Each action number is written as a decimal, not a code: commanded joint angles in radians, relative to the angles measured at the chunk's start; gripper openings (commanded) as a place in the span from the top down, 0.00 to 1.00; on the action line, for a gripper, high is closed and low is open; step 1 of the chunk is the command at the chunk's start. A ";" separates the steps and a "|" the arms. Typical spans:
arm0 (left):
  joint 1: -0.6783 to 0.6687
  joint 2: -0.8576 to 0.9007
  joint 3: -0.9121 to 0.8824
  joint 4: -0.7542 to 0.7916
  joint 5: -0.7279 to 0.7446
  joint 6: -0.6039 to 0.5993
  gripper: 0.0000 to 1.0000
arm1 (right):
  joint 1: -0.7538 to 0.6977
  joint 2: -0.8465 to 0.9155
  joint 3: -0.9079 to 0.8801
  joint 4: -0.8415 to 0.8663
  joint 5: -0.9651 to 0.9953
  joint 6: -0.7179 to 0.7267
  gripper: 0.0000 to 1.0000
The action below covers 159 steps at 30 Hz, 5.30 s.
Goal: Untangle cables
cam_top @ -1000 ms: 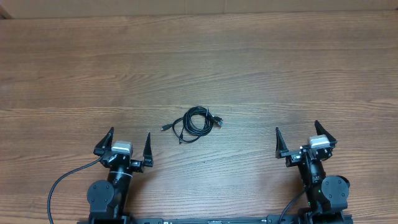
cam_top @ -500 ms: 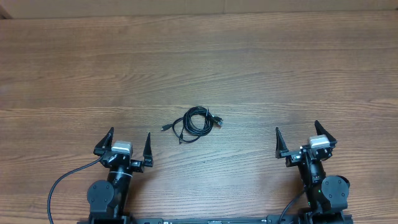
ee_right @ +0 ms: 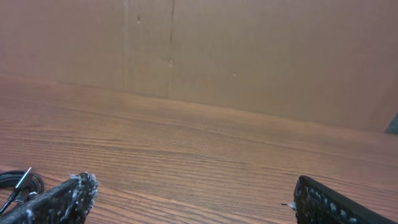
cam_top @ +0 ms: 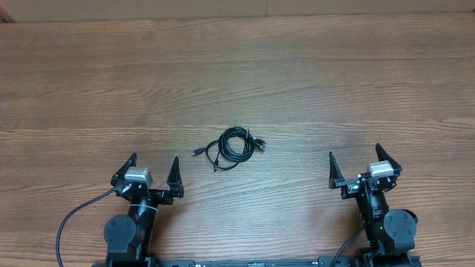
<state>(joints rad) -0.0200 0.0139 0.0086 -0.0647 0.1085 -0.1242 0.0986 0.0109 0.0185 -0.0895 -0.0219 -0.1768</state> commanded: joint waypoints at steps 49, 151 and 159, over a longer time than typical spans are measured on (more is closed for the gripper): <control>-0.256 1.268 0.798 -0.383 0.135 0.106 0.00 | -0.005 0.784 0.829 -0.899 0.028 0.285 0.00; -0.374 1.732 0.798 -0.005 0.049 0.034 0.80 | -0.005 0.876 0.848 -0.866 -0.158 0.285 0.00; -0.374 1.701 0.853 -0.008 0.122 0.043 0.92 | -0.005 0.876 0.848 -0.840 -0.182 0.285 0.00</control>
<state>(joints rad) -0.3866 1.7309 0.8066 -0.0723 0.1722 -0.0826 0.0986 0.8894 0.8413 -0.9504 -0.1844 0.1051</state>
